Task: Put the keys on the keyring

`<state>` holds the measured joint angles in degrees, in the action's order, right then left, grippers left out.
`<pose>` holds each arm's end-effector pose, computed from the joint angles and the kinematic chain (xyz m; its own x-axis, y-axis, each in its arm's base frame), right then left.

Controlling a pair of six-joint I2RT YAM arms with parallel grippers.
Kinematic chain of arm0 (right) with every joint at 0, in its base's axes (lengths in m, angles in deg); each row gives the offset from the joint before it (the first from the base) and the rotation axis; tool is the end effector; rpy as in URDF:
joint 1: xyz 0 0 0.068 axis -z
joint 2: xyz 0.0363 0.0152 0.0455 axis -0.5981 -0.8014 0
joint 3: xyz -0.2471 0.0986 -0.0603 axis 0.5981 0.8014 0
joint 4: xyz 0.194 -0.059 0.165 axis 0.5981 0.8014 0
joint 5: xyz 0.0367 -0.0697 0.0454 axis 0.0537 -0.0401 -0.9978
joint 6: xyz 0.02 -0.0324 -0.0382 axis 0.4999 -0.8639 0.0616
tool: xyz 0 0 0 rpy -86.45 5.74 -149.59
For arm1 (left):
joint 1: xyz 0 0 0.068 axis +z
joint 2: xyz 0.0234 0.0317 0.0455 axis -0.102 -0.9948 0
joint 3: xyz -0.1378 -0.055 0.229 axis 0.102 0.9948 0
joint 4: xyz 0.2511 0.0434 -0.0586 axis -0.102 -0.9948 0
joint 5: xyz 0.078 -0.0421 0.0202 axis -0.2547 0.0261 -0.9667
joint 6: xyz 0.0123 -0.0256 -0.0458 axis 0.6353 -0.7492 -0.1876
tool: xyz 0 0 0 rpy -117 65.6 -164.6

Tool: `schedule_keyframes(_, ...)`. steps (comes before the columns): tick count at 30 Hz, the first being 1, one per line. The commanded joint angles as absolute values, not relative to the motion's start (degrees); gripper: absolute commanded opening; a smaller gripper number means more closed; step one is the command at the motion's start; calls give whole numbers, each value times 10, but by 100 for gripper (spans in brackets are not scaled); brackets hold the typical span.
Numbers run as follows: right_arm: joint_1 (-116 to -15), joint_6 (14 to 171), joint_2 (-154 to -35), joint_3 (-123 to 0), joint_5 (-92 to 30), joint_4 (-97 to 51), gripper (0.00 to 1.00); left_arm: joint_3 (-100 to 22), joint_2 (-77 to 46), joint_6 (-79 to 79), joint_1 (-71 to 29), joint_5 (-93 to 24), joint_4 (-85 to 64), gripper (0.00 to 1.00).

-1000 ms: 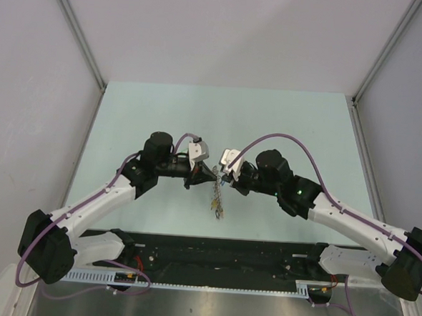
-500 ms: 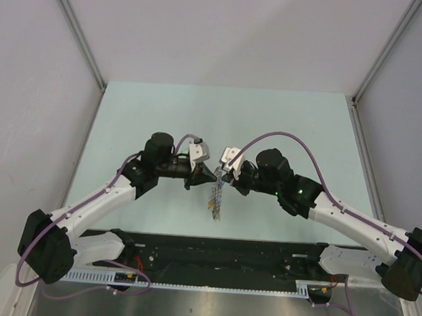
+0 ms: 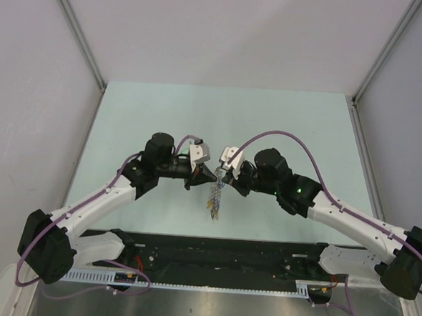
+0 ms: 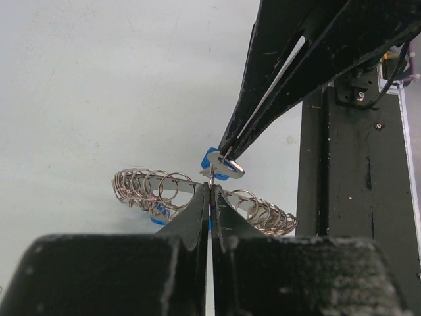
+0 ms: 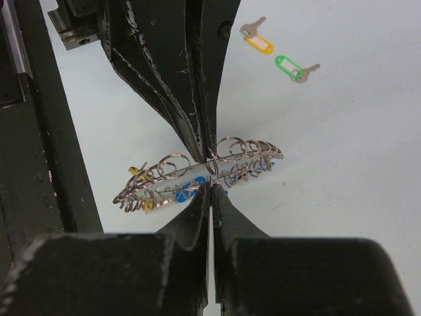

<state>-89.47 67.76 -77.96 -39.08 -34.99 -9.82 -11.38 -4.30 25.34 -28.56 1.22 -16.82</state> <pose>0.1504 0.2097 0.3146 0.0301 -0.4601 -0.8874 -0.9273 0.3185 -0.1966 0.1901 -0.1602 0.2824 -0.1161 0.2835 -0.9519 0.9825 0.1731 -0.0683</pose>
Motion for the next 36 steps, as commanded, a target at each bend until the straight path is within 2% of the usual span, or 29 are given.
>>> schedule_keyframes(1, -895, 687, -787, -418, -348, -99, 0, -126, -23, 268, -290, 26, -153, 0)
schedule_keyframes(14, -884, 700, -789, -418, -357, -90, 0, -122, -16, 275, -291, 29, -153, 0)
schedule_keyframes(36, -845, 714, -782, -417, -458, -94, 0, -109, -10, 311, -297, 61, -148, 0)
